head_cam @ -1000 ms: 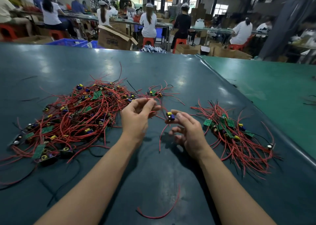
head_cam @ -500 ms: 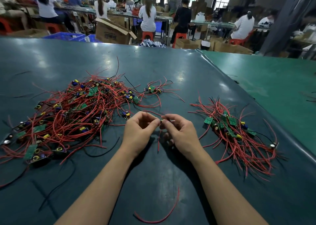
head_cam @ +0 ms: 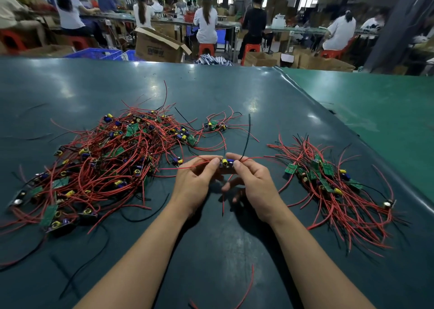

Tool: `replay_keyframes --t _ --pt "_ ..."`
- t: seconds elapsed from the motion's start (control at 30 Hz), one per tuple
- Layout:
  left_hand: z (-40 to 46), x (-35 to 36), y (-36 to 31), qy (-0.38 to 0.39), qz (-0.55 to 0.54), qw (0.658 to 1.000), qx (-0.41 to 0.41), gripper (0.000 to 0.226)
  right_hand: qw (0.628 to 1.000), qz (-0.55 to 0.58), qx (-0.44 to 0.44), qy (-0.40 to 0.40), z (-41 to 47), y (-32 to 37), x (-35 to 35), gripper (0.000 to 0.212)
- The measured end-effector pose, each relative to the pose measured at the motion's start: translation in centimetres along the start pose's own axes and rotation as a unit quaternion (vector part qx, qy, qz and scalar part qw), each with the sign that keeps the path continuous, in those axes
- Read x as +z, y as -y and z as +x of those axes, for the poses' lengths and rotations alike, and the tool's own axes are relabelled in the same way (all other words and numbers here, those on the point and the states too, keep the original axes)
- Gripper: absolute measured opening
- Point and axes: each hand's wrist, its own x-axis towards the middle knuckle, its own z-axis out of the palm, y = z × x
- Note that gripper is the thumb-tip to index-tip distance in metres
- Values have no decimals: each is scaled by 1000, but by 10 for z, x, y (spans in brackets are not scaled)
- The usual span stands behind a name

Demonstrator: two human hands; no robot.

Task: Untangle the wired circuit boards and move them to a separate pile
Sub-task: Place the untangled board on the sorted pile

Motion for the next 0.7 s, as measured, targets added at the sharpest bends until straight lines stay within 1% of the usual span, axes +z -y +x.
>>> replay_keyframes --t 0.07,0.17,0.27,0.37,0.43,0.5,0.53,0.63,0.7 --pt "3 -4 -1 -21 -44 998 -30 16 1000 -26 -10 -2 1 -1 3 19" --pt "4 -2 -1 -15 -84 994 -66 12 999 -19 -19 -44 3 -2 1 19" --pt "4 -2 -2 -19 -94 992 -85 9 997 -1 -14 -82 5 -2 -2 17" --pt "3 -2 -7 -9 -109 989 -98 7 996 8 -15 -88 5 -2 -1 15" --pt "1 -1 -8 16 -94 992 -78 6 997 19 -11 -76 5 -2 0 14" --pt "-2 0 -7 29 -51 997 -42 2 997 15 -9 -73 5 -3 1 14" --pt "-2 1 -6 24 -32 999 -30 4 997 10 -8 -72 5 -4 2 13" --pt "-1 1 -6 9 -11 999 -31 15 998 0 -9 -69 5 -6 4 13" --pt "-1 2 -8 17 2 999 -35 20 997 -8 -9 -78 6 -6 4 13"
